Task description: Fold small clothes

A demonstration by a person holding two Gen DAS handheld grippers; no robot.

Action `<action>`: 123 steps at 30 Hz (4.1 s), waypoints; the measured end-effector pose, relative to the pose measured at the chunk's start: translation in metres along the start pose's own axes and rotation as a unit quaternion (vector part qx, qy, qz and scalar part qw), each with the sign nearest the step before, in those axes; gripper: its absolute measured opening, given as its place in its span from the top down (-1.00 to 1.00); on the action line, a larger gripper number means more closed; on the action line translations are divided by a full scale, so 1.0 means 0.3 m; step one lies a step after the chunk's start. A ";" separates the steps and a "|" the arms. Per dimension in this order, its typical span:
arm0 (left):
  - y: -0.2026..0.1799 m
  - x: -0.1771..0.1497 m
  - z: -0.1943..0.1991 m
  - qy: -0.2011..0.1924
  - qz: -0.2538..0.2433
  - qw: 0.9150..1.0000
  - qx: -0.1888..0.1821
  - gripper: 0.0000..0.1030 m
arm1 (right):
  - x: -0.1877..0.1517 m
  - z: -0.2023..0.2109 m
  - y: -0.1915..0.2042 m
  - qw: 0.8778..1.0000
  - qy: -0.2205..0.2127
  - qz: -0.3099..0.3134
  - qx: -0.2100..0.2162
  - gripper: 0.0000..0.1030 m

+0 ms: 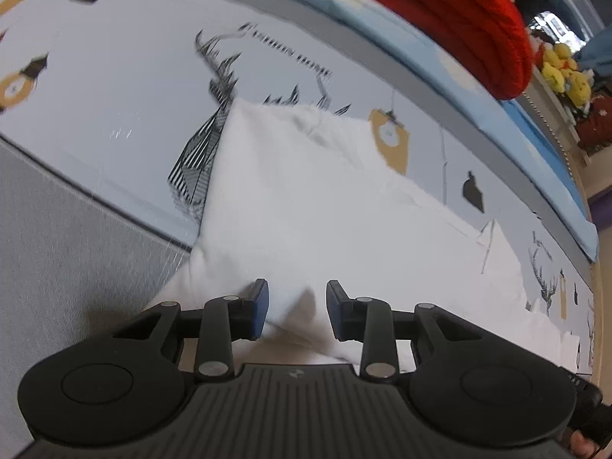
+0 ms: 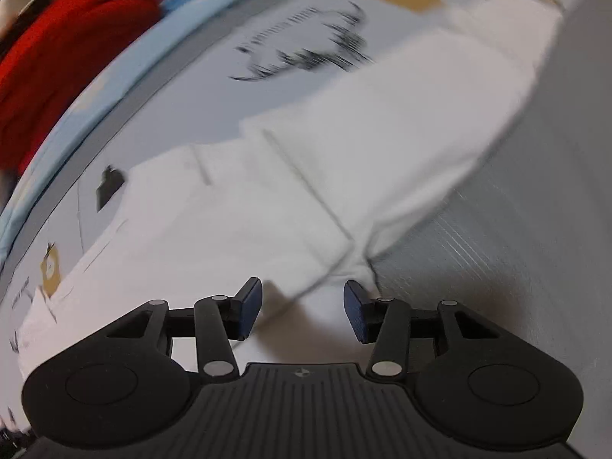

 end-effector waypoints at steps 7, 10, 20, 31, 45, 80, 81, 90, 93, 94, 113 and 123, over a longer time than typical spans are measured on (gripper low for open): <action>-0.022 0.001 0.028 -0.010 -0.020 1.000 -0.001 0.29 | 0.150 0.095 -0.109 0.996 -0.083 -0.013 0.007 0.04; -0.028 0.000 0.027 -0.008 -0.025 1.000 -0.003 0.29 | 0.205 0.101 -0.215 0.994 -0.099 -0.049 0.004 0.04; -0.033 -0.001 0.023 -0.007 -0.033 0.999 -0.003 0.20 | 0.313 0.044 -0.542 0.982 -0.124 -0.139 -0.040 -0.03; -0.035 -0.003 0.017 -0.005 -0.038 0.999 -0.003 0.20 | 0.392 0.038 -0.588 0.971 -0.176 -0.161 0.016 -0.14; -0.028 -0.003 0.019 -0.004 -0.038 0.999 -0.005 0.20 | 0.468 0.020 -0.613 0.957 -0.234 -0.168 0.029 0.83; 0.007 0.014 0.113 -0.016 -0.012 0.999 -0.041 0.20 | -0.284 0.258 0.430 0.972 -0.104 0.163 0.130 0.55; -0.026 -0.006 0.091 -0.010 -0.024 0.999 -0.047 0.20 | -0.260 0.244 0.398 0.978 -0.102 0.142 0.115 0.55; -0.234 -0.100 -0.042 0.017 -0.101 0.993 -0.067 0.20 | -0.215 0.015 0.227 0.996 0.017 0.063 0.065 0.23; -0.246 -0.091 -0.059 0.013 -0.099 0.992 -0.073 0.20 | -0.232 -0.049 0.210 0.995 0.046 0.023 0.081 0.23; -0.252 -0.085 -0.064 0.012 -0.098 0.992 -0.074 0.20 | -0.236 -0.062 0.212 0.996 0.047 0.021 0.080 0.22; -0.227 0.088 0.011 -0.018 -0.045 0.987 -0.155 -0.26 | -0.427 0.093 0.606 0.945 -0.112 0.293 0.093 0.70; -0.203 0.085 0.029 -0.023 -0.082 0.987 -0.137 -0.26 | -0.304 -0.079 0.364 0.994 -0.066 0.090 0.007 0.40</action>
Point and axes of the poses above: each gripper's, at about its wrist camera, not at the fingertips, and z roughly against the way its jaws point, y to its left, x to its top, the point moved 8 cm from there along -z, roughly the way its jaws point, and after that the axes turned 5 degrees about y, right-handed, at the moved point
